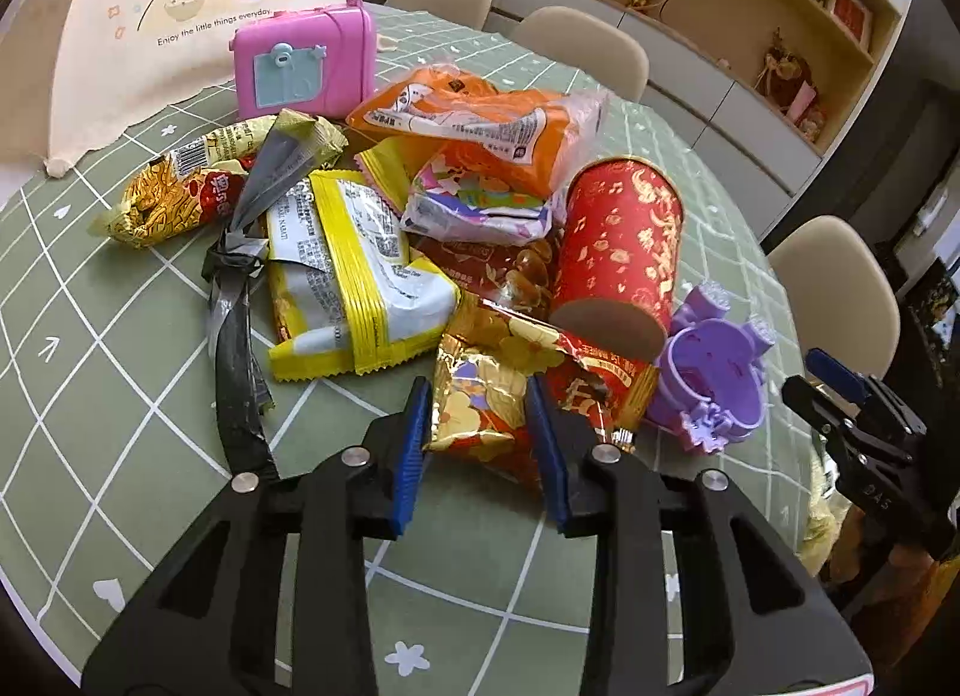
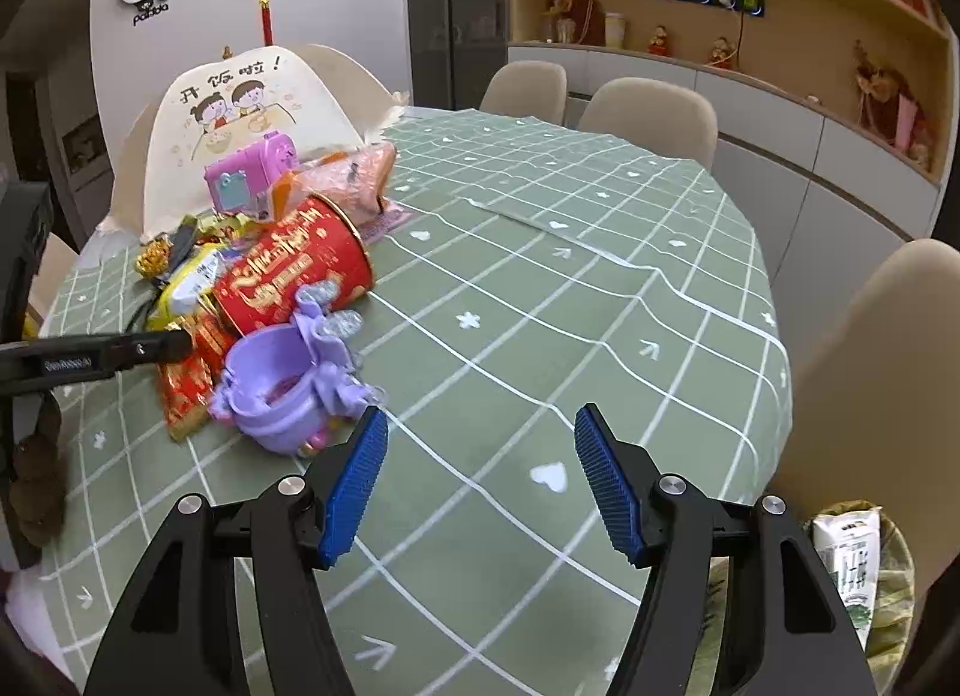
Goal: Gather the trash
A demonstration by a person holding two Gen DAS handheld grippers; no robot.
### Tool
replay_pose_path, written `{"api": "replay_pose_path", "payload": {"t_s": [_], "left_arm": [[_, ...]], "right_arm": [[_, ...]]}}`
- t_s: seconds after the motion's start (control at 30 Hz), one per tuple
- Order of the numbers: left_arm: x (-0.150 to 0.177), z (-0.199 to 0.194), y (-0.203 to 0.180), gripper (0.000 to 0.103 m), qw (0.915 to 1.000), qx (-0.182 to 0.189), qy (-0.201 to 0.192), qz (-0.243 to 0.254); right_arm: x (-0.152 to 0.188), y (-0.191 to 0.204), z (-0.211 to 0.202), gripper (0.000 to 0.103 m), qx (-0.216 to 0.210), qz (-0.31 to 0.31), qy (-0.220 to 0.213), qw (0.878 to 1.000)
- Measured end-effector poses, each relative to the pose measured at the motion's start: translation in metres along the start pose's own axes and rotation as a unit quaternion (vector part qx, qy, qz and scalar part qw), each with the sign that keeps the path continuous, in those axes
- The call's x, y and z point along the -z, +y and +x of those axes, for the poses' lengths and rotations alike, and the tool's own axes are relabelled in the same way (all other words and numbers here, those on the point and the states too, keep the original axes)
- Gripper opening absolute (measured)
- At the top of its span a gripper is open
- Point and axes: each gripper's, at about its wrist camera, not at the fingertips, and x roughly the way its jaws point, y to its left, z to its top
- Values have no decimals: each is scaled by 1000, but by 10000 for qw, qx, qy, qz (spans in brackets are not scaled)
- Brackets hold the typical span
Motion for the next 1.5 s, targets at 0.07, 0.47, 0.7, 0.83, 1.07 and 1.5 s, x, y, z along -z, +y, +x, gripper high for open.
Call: {"api": "replay_pose_path", "payload": {"t_s": [0.07, 0.47, 0.7, 0.83, 1.07, 1.5], "left_arm": [[2, -5, 2, 26, 9999, 12, -114, -33], [9, -43, 33, 22, 9980, -171, -567, -240], [14, -54, 42, 48, 9969, 54, -714, -326], [17, -53, 41, 50, 9973, 120, -654, -325], [18, -49, 37, 52, 9977, 181, -592, -284], [19, -47, 43, 55, 9968, 209, -634, -449]], "right_arm": [[-6, 6, 1, 61, -54, 156, 46, 9999], [-59, 50, 39, 61, -673, 554, 315, 9957], [-77, 53, 79, 62, -1094, 1328, 733, 9824], [-85, 62, 92, 62, -1126, 1402, 837, 9801], [-93, 74, 97, 62, -900, 1051, 795, 9872], [-82, 57, 90, 62, -925, 1553, 792, 9803]]}}
